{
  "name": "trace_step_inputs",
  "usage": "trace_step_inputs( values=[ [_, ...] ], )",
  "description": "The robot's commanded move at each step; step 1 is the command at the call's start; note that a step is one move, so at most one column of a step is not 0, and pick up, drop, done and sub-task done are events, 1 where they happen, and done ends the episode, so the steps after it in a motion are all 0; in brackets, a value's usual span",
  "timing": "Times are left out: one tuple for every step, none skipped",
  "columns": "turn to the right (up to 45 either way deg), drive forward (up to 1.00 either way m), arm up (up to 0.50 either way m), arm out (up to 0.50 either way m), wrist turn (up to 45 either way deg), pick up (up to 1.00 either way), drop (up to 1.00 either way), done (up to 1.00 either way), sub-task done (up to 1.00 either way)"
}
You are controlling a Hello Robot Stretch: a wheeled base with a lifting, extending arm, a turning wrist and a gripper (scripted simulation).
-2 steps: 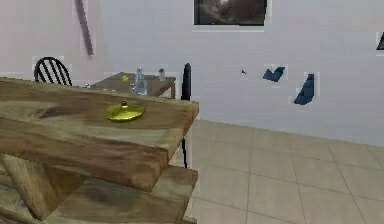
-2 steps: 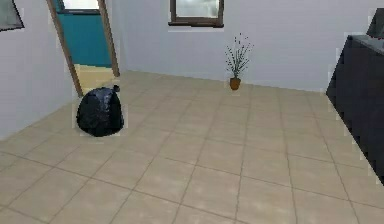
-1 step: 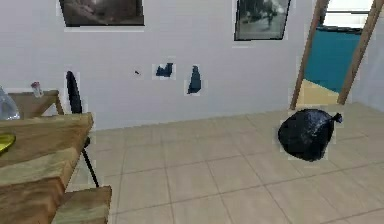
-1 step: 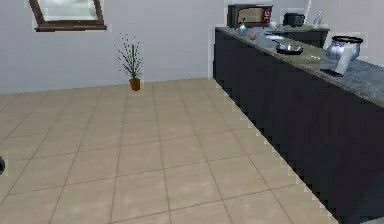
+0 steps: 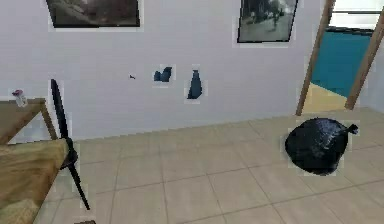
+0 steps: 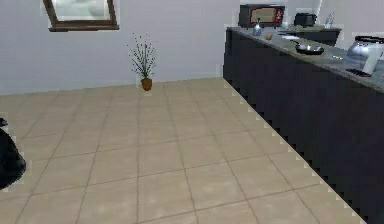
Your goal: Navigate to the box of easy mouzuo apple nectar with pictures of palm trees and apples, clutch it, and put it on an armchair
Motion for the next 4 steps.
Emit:
trace_step_inputs(
  values=[
    [12.0, 0.00, 0.00, 0.00, 0.0, 0.00, 0.00, 0.00, 0.00],
    [0.0, 0.55, 0.00, 0.00, 0.0, 0.00, 0.00, 0.00, 0.00],
    [-30.0, 0.00, 0.00, 0.00, 0.0, 0.00, 0.00, 0.00, 0.00],
    [-3.0, 0.00, 0.00, 0.00, 0.0, 0.00, 0.00, 0.00, 0.00]
  ],
)
